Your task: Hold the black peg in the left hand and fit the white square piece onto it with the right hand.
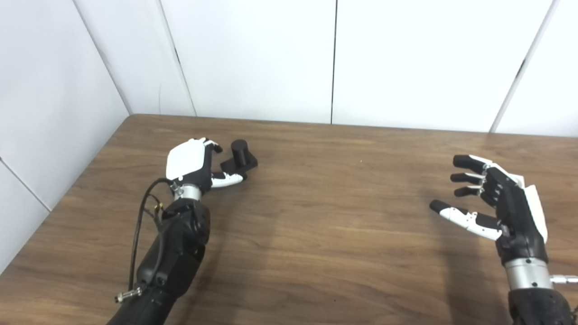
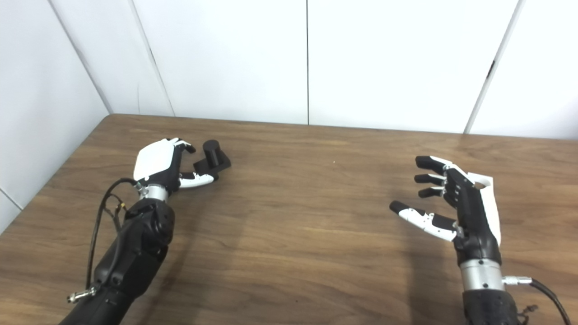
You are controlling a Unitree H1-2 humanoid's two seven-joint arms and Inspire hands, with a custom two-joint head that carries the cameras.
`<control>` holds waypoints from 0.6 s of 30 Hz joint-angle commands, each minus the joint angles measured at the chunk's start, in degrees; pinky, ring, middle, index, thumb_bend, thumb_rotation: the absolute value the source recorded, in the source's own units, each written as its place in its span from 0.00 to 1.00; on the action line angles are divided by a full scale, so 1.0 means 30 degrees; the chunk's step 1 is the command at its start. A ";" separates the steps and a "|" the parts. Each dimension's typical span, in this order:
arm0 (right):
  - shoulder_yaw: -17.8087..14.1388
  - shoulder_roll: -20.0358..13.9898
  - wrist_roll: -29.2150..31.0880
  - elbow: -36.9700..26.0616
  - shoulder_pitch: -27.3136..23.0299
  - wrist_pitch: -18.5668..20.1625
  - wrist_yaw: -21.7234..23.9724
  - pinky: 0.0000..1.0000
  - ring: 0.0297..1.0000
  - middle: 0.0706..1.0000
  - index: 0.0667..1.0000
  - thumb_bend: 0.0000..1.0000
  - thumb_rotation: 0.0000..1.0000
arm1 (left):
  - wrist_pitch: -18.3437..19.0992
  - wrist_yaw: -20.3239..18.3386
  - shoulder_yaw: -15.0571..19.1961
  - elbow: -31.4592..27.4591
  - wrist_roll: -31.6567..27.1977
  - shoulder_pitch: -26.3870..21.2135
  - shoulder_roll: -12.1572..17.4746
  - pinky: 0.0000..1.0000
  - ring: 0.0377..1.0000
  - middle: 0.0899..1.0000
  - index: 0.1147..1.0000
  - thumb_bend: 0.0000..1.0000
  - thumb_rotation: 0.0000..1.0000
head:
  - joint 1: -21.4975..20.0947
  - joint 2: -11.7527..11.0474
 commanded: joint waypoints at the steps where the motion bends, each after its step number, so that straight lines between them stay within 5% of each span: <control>1: -0.0053 -0.0057 -0.0013 -0.0693 -0.0477 -0.0306 -0.0038 0.55 0.67 0.73 0.69 0.63 0.00 | -0.0462 0.0800 -0.0134 0.0040 0.0016 -0.1023 0.0509 0.87 0.95 0.90 0.68 0.86 0.48 | -0.0006 0.0022; 18: -0.0075 0.0041 -0.0260 -0.0805 -0.0310 -0.0421 -0.0205 0.54 0.66 0.72 0.68 0.63 0.00 | -0.1568 0.2783 -0.0735 0.3580 -0.1316 -0.1933 0.0343 0.83 0.92 0.88 0.65 0.71 0.41 | -0.0307 0.0098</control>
